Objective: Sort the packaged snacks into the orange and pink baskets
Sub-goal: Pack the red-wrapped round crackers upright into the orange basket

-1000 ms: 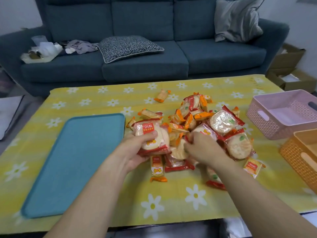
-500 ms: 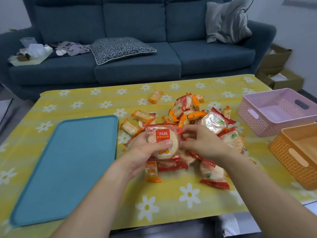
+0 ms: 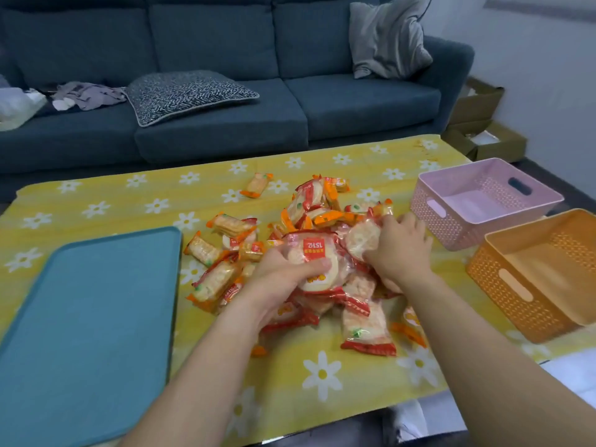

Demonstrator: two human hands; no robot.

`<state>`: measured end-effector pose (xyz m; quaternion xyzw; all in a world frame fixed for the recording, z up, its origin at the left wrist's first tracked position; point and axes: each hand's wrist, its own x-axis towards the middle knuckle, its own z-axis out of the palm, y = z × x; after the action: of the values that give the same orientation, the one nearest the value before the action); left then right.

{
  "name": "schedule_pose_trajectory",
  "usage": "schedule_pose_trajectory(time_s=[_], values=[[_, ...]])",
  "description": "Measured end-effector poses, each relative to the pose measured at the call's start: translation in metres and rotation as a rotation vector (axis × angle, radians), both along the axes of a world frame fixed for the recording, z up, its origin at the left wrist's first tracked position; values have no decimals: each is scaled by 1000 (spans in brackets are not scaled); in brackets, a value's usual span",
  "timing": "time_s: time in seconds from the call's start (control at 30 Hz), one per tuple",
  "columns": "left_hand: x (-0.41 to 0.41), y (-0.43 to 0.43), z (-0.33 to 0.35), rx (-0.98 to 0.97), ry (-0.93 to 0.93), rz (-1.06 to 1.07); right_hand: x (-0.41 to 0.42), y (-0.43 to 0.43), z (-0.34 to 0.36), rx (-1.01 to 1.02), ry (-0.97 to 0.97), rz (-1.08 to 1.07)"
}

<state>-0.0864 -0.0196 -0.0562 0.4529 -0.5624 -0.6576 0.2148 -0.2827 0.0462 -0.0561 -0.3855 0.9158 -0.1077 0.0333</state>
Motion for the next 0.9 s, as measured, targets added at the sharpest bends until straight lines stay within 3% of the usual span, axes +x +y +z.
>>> schedule_pose_trajectory(time_s=[0.33, 0.5, 0.57, 0.73, 0.8, 0.9], values=[[-35, 9, -3, -418, -417, -226, -14, 18, 0, -54, -65, 164], [-34, 3, 3, -399, -430, -209, -17, 26, 14, -292, -453, 192], [-33, 3, 13, -374, -355, -164, -20, 29, 18, -379, -569, 156], [-53, 21, 29, -175, 87, 46, -34, 51, 41, -663, -718, 71], [-83, 38, 29, -122, 187, 82, -52, 68, 53, -781, -660, -3], [-148, 69, 36, -99, 260, 60, -85, 100, 66, -891, -408, -128]])
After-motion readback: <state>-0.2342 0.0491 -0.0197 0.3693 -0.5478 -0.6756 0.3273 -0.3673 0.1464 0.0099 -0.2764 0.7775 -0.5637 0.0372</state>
